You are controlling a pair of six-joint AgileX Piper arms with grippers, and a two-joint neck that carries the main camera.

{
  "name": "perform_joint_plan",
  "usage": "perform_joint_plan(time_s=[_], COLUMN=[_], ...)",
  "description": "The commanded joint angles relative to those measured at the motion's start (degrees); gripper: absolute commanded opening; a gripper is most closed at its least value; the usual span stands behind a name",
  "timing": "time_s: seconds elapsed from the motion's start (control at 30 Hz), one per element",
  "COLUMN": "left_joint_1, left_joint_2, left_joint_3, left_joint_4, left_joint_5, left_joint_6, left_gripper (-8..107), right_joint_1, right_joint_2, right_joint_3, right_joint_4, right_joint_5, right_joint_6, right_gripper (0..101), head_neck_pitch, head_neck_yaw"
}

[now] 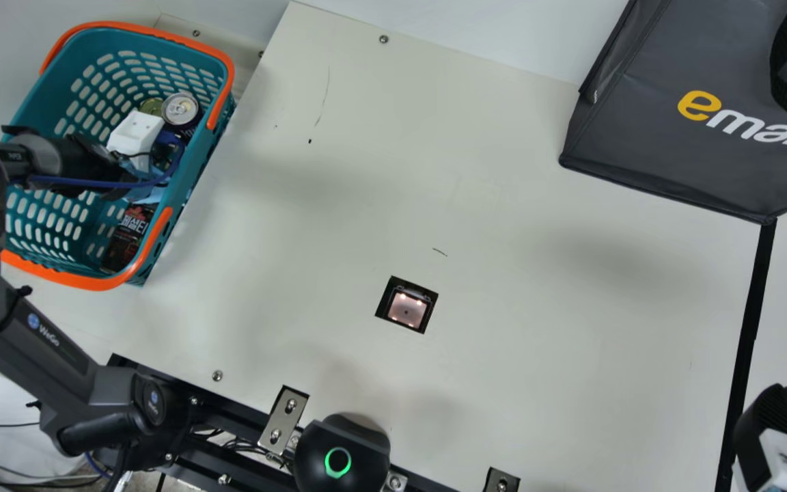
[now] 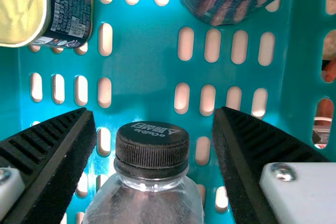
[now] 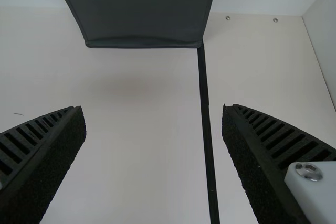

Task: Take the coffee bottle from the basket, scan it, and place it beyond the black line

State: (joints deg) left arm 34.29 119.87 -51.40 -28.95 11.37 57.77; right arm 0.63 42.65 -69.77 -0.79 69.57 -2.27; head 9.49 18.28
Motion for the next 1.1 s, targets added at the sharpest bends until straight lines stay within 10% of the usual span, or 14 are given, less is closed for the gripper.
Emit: perform_joint_plan(time_s=[0.0,0.3,1.07], left_joint_1=[0.1,0.3,3.8], left_joint_2=[0.1,0.2,-10.3], left_joint_3=[-0.1,-0.3,0.7], left_joint_4=[0.0,-0.4,-9.1], left_joint_5=[-0.1,-0.2,5.8], left_joint_6=[-0.2,-0.6,7.9], left_gripper=[70,10,10], right_joint_1=[0.0,0.0,0.0], right_joint_2=[0.0,0.0,0.0], right_joint_3=[0.0,0.0,0.0], right_joint_4=[0.0,0.0,0.0], right_joint_5=[0.0,0.0,0.0], right_joint_6=[0.0,0.0,0.0], right_gripper=[91,91,91], head_neck_pitch=[-1.6,-1.6,-1.6], head_neck_yaw=[0.1,0.1,0.1])
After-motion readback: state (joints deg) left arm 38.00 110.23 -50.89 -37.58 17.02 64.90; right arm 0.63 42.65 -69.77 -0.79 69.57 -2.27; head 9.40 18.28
